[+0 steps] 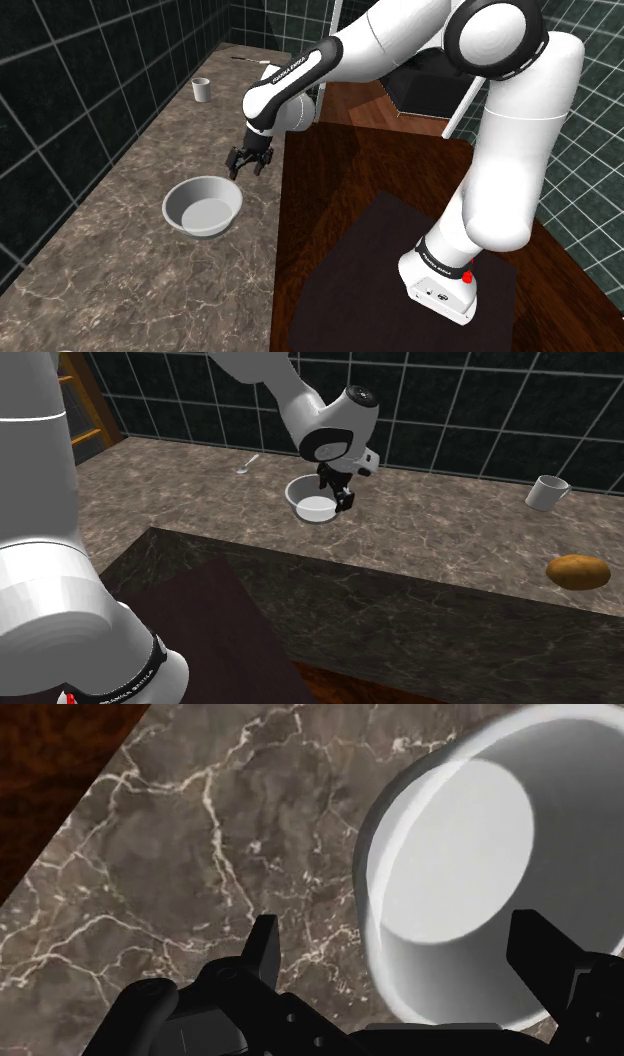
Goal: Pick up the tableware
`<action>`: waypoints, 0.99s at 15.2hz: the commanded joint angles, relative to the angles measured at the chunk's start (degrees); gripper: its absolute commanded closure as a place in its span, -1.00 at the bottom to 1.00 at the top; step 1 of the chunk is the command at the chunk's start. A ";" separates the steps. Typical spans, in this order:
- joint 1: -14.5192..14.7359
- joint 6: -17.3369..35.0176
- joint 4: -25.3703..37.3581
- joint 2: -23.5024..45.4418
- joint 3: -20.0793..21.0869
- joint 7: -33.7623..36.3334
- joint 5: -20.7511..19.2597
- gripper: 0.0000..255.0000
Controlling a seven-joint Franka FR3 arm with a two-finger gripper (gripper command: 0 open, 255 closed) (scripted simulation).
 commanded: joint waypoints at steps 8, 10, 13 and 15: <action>-0.19 4.07 8.18 11.98 2.16 -2.55 2.79 -1.00; -0.38 5.02 8.50 13.30 2.49 -3.24 3.24 -1.00; -0.55 5.76 8.78 14.35 2.75 -3.77 3.57 -1.00; -0.58 5.67 8.73 14.23 2.72 -3.77 3.54 1.00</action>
